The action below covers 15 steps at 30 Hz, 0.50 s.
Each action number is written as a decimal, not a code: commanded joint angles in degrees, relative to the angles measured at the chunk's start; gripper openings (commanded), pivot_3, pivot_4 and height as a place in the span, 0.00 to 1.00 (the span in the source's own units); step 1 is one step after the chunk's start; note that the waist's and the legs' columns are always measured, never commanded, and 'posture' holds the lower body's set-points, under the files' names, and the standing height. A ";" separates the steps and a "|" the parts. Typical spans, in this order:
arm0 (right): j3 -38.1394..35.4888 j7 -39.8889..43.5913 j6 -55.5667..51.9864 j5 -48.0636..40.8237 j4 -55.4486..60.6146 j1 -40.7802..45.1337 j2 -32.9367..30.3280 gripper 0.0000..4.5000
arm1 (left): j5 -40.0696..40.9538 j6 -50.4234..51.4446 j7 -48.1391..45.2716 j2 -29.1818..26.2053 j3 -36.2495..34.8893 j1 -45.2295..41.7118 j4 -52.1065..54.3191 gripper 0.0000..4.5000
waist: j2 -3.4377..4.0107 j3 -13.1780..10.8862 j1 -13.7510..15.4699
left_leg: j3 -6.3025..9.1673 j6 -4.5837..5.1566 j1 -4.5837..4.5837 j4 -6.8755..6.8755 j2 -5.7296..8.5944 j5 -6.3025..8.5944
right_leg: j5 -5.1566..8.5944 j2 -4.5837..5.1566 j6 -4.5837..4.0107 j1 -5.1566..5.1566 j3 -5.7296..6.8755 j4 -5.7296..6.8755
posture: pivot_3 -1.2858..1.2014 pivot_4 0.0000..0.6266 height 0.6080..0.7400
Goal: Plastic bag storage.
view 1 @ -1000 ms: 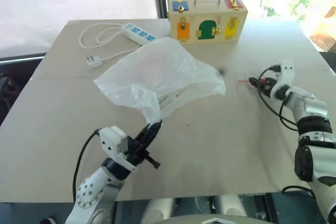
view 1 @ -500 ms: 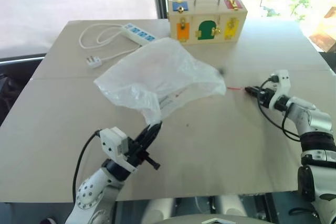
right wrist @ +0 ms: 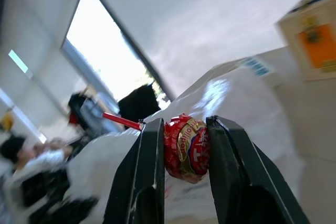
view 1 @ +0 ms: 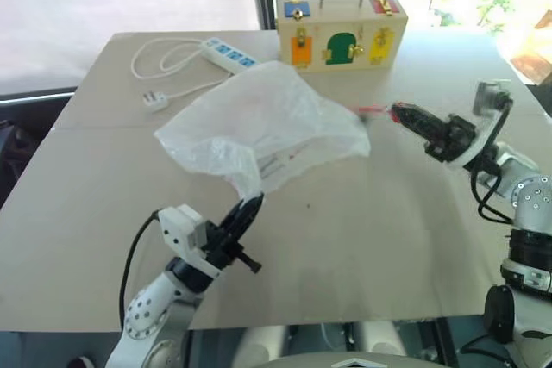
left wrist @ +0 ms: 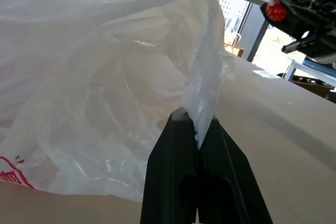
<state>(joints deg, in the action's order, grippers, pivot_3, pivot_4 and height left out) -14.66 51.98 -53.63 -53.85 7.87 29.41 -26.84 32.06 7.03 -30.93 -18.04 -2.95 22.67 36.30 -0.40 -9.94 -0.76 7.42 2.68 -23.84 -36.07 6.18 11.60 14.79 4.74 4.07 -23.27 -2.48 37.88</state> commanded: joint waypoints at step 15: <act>20.75 -18.96 22.07 30.63 -28.21 20.25 23.06 0.38 | -0.79 -0.41 2.17 0.48 1.61 1.13 4.68 0.00 | -0.01 -0.01 -0.18 | -0.10 -0.06 -0.01 0.02 -0.10 -0.02 | -0.08 -0.19 -0.11 -0.19 -0.13 0.06 | 0.52 0.24 1.00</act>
<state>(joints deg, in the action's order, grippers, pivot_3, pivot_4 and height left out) 9.55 36.53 -34.02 -21.73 -20.41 46.95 -5.47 31.51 7.50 -28.96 -17.62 -1.58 23.60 38.04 -0.41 -9.95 -0.94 7.30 2.59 -23.85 -36.03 6.07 11.59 14.69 4.52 3.94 -23.47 -2.63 37.95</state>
